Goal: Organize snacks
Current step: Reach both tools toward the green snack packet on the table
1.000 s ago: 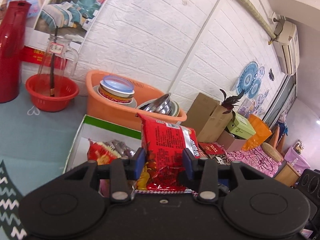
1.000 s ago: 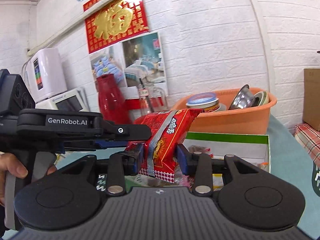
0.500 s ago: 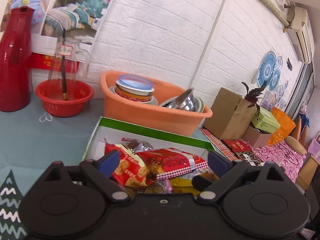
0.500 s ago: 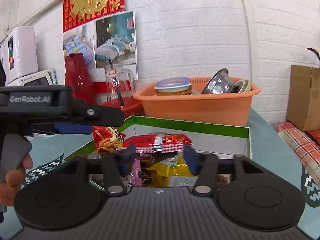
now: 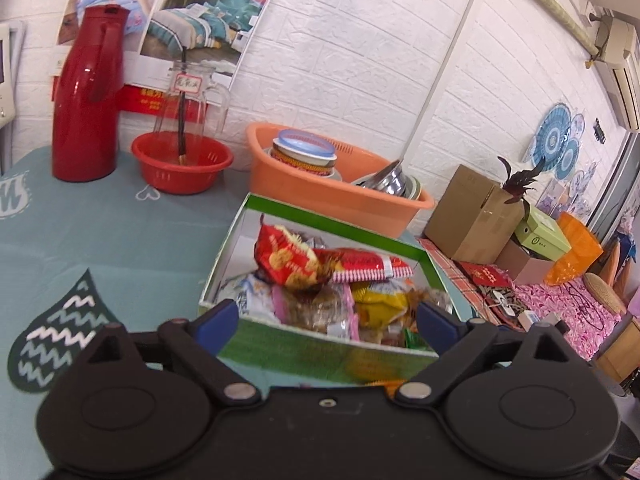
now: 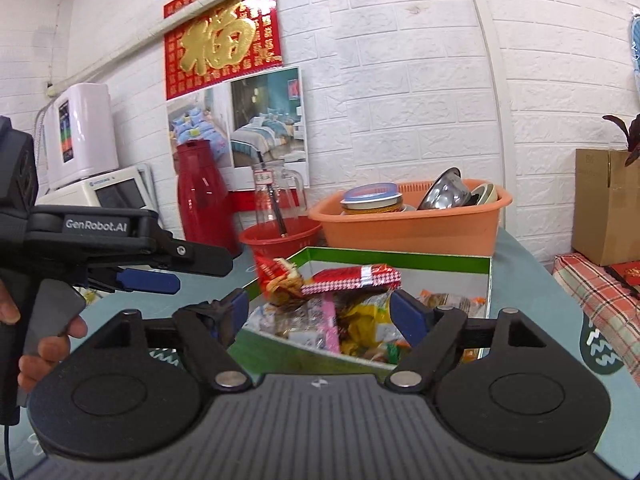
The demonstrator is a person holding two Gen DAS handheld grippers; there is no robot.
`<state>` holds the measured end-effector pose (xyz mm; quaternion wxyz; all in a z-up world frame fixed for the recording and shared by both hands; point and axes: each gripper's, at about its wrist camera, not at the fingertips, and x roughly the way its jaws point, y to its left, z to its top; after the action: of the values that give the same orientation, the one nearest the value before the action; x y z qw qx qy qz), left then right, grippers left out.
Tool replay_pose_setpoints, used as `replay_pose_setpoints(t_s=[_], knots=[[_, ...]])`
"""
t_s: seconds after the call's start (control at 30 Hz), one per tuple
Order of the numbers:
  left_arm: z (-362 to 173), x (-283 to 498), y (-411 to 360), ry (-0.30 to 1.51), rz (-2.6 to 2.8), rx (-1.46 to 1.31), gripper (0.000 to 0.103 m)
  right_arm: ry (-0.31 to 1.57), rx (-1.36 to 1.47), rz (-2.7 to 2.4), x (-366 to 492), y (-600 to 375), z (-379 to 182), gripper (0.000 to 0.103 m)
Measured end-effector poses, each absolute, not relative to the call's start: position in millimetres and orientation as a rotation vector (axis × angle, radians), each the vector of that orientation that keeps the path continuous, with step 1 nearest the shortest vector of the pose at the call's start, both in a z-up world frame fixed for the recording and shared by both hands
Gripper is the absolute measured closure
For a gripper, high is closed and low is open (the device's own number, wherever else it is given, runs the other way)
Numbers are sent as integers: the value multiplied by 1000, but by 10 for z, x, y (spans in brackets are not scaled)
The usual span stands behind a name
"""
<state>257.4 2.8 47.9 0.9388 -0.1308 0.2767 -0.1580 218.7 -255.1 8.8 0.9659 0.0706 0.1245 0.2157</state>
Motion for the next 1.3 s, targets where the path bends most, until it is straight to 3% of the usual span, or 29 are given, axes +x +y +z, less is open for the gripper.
replay_pose_setpoints(t_s=[0.93,1.13,1.3], knots=[[-94,1290,692,689,-382,-255,0,508,17,698,1393,-1922,-460,0],[-320,1256,901,780,-415,-389,0,550,-13,852,1223,-1565,-503,0],[-365,1282,995,795,-404,-430,10,563,-37,882,1231,-1396,-505,3]])
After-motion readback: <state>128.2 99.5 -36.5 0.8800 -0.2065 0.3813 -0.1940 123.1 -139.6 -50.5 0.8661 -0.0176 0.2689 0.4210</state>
